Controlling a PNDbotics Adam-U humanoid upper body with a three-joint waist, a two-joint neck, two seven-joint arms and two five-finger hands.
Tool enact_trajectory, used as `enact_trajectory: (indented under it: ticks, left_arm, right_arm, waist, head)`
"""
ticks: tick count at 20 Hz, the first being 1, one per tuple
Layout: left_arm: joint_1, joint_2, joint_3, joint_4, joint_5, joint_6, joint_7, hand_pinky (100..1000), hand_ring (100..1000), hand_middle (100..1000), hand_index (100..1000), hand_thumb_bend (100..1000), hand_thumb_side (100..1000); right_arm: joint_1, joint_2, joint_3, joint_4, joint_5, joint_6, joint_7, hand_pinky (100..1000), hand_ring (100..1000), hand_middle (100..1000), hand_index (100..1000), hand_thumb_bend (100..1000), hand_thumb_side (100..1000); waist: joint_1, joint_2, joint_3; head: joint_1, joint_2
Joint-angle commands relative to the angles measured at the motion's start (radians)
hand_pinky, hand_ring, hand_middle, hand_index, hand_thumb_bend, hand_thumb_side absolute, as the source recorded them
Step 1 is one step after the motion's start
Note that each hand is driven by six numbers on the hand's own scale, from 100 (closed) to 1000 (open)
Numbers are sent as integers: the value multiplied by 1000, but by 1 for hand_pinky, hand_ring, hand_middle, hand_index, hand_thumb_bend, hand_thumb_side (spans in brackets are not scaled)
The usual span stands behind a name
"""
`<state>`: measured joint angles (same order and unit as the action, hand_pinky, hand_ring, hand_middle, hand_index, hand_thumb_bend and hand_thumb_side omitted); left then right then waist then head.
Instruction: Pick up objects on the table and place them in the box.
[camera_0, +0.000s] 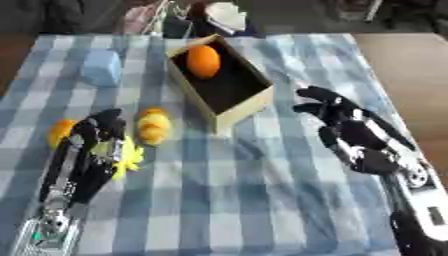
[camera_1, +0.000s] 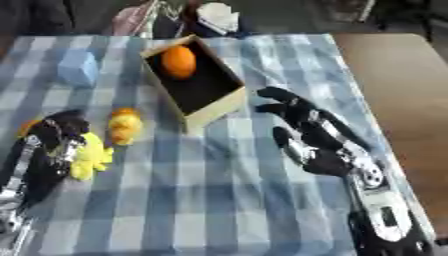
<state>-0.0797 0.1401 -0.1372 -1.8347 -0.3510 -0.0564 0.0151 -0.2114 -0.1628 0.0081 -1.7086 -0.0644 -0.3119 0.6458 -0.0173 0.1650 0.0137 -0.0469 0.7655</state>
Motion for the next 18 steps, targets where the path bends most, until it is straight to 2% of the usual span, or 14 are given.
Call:
enact_trajectory:
  ticks: [1, 6, 10, 14, 18]
  left_arm:
    - [-9, 9, 13, -23, 4, 1, 9, 675, 693, 636, 821, 100, 683]
    - [-31, 72, 47, -64, -6, 15, 28, 678, 696, 643, 825, 100, 646]
    - [-59, 161, 83, -111, -18, 41, 37, 684, 701, 654, 831, 100, 603]
    - [-96, 276, 120, -145, -24, 70, 37, 691, 707, 668, 837, 100, 555]
    - [-136, 415, 145, -134, -48, 106, 17, 706, 718, 691, 856, 144, 518]
  right_arm:
    - [-12, -4, 0, -17, -9, 0, 1, 1000, 892, 955, 1000, 100, 462]
    - [-9, -6, -1, -16, -8, 1, 1, 1000, 892, 955, 1000, 100, 462]
    - [-7, -8, -1, -16, -7, 2, 2, 1000, 892, 956, 1000, 100, 461]
    - [-6, -11, -1, -15, -6, 3, 1, 1000, 892, 956, 1000, 100, 462]
    - [-5, -12, 2, -15, -7, 5, 4, 1000, 893, 956, 1000, 100, 463]
  waist:
    - [12, -17, -1]
    - [15, -19, -3]
    - [20, -19, -7]
    - [24, -19, -14]
    - [31, -18, -24]
  head:
    - [-1, 4]
    - [-2, 4]
    - [-5, 4]
    - [-4, 4]
    - [-1, 4]
